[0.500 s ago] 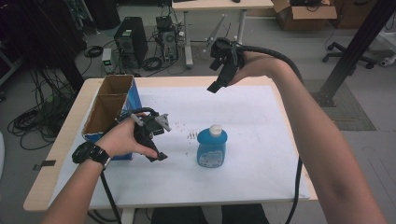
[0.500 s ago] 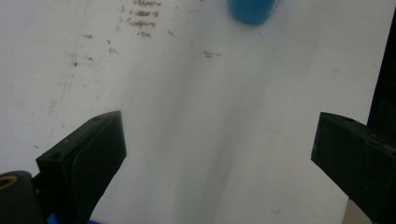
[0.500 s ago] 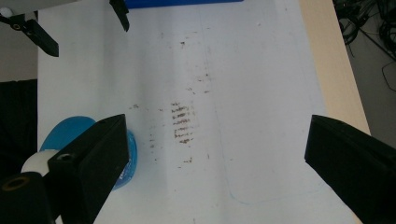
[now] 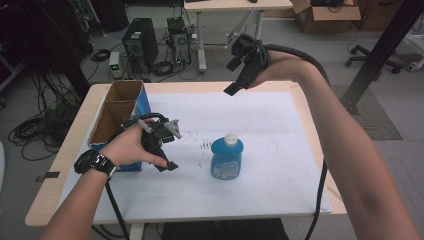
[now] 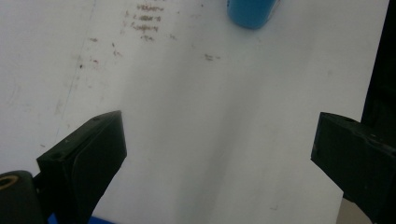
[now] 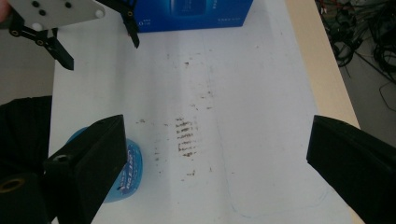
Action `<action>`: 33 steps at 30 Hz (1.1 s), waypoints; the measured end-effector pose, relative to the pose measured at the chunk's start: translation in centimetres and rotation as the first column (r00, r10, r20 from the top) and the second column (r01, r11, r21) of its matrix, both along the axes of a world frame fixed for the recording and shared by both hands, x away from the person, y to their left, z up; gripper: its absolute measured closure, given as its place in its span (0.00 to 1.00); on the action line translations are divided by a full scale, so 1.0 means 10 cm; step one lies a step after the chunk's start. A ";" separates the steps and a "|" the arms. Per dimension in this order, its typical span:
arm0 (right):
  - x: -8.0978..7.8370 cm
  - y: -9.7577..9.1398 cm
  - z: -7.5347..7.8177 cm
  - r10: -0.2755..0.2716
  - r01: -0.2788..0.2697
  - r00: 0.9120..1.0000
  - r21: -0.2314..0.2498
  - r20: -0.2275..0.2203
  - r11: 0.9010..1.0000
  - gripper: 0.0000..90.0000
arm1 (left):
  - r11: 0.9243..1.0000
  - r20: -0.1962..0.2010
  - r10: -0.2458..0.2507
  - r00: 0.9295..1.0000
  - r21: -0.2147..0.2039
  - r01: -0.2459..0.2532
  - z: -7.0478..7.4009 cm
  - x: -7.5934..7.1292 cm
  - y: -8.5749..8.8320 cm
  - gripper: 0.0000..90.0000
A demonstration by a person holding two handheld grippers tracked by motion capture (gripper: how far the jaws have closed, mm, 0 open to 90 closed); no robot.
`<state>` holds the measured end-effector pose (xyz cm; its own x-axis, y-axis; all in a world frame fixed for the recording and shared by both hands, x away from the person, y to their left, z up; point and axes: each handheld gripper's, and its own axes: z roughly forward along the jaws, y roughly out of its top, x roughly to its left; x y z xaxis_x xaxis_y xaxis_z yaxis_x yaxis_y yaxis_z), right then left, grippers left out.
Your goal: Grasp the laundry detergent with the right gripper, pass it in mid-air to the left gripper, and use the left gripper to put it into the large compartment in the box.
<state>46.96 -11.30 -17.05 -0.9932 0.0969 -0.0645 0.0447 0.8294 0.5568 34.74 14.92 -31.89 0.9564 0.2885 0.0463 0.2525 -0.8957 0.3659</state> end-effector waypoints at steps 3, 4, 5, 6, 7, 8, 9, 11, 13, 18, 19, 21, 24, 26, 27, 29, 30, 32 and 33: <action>-0.03 -0.07 0.05 0.008 -0.008 1.000 0.033 0.000 0.999 0.05 | 1.000 -0.003 0.001 1.000 0.000 -0.001 0.00 0.00 0.00 0.04; -0.05 -0.10 0.06 0.008 -0.008 1.000 0.046 -0.001 0.999 0.05 | 1.000 -0.004 0.002 1.000 -0.002 -0.002 -0.01 0.00 0.00 0.04; -0.07 -0.15 0.09 0.009 -0.009 1.000 0.074 -0.001 0.997 0.05 | 1.000 -0.005 0.001 1.000 -0.001 -0.001 -0.01 0.00 -0.01 0.04; -0.08 -0.18 0.11 0.013 -0.013 1.000 0.087 0.001 0.996 0.05 | 1.000 -0.002 -0.002 1.000 -0.002 0.002 -0.01 0.00 -0.01 0.04; -0.08 -0.18 0.11 0.013 -0.013 1.000 0.087 0.001 0.996 0.05 | 1.000 -0.003 -0.003 1.000 -0.004 0.003 -0.02 -0.01 -0.01 0.04; -0.10 -0.21 0.12 0.014 -0.014 1.000 0.097 -0.002 0.995 0.04 | 1.000 -0.001 -0.001 1.000 -0.005 0.001 -0.02 -0.01 -0.01 0.04; -0.11 -0.23 0.13 0.017 -0.017 1.000 0.107 0.001 0.994 0.04 | 1.000 -0.004 0.000 1.000 -0.006 0.000 -0.02 -0.01 -0.01 0.04; -0.14 -0.29 0.14 0.018 -0.019 1.000 0.126 0.003 0.992 0.04 | 1.000 -0.004 0.002 1.000 -0.005 -0.002 -0.03 -0.02 0.00 0.04; -0.20 -0.38 0.16 0.026 -0.028 1.000 0.161 0.012 0.987 0.04 | 1.000 -0.006 0.006 1.000 -0.004 -0.006 -0.03 -0.02 0.00 0.04; -0.28 -0.49 0.16 0.026 -0.030 0.999 0.177 0.024 0.984 0.04 | 1.000 0.001 0.011 1.000 -0.013 -0.011 -0.01 -0.04 -0.01 0.04; -0.29 -0.52 0.15 0.031 -0.034 0.999 0.186 0.019 0.982 0.04 | 1.000 0.002 0.008 1.000 -0.015 -0.008 -0.01 -0.04 -0.01 0.04; -0.33 -0.59 0.13 0.029 -0.033 0.999 0.201 0.021 0.979 0.04 | 1.000 0.006 0.007 1.000 -0.015 -0.007 -0.01 -0.05 -0.02 0.04; -0.36 -0.63 0.10 0.027 -0.031 0.999 0.201 0.022 0.979 0.04 | 1.000 0.007 0.011 1.000 -0.018 -0.011 -0.01 -0.07 -0.02 0.04; -0.38 -0.67 0.06 0.025 -0.031 0.999 0.206 0.029 0.978 0.03 | 1.000 0.004 0.013 1.000 -0.022 -0.013 -0.01 -0.08 -0.03 0.04; -0.39 -0.70 0.05 0.023 -0.028 0.999 0.210 0.026 0.977 0.03 | 1.000 0.004 0.012 1.000 -0.021 -0.012 -0.01 -0.08 -0.03 0.04; -0.42 -0.74 0.01 0.024 -0.029 0.999 0.215 0.026 0.976 0.03 | 1.000 0.005 0.010 1.000 -0.024 -0.010 -0.02 -0.09 -0.03 0.04; -0.43 -0.76 -0.01 0.024 -0.029 0.999 0.216 0.027 0.976 0.03 | 1.000 0.003 0.012 1.000 -0.024 -0.012 -0.03 -0.09 -0.03 0.04; -0.48 -0.82 -0.08 0.029 -0.035 0.999 0.221 0.031 0.975 0.03 | 1.000 0.004 0.010 1.000 -0.028 -0.010 -0.03 -0.10 -0.04 0.04; -0.48 -0.82 -0.08 0.029 -0.035 0.999 0.221 0.031 0.975 0.03 | 1.000 0.005 0.010 1.000 -0.028 -0.010 -0.02 -0.10 -0.04 0.04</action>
<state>42.17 -19.53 -17.83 -0.9942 0.0802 -0.0722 0.0026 0.6864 0.7272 33.77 14.54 -32.11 0.9532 0.2991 0.0433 0.2591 -0.8826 0.3922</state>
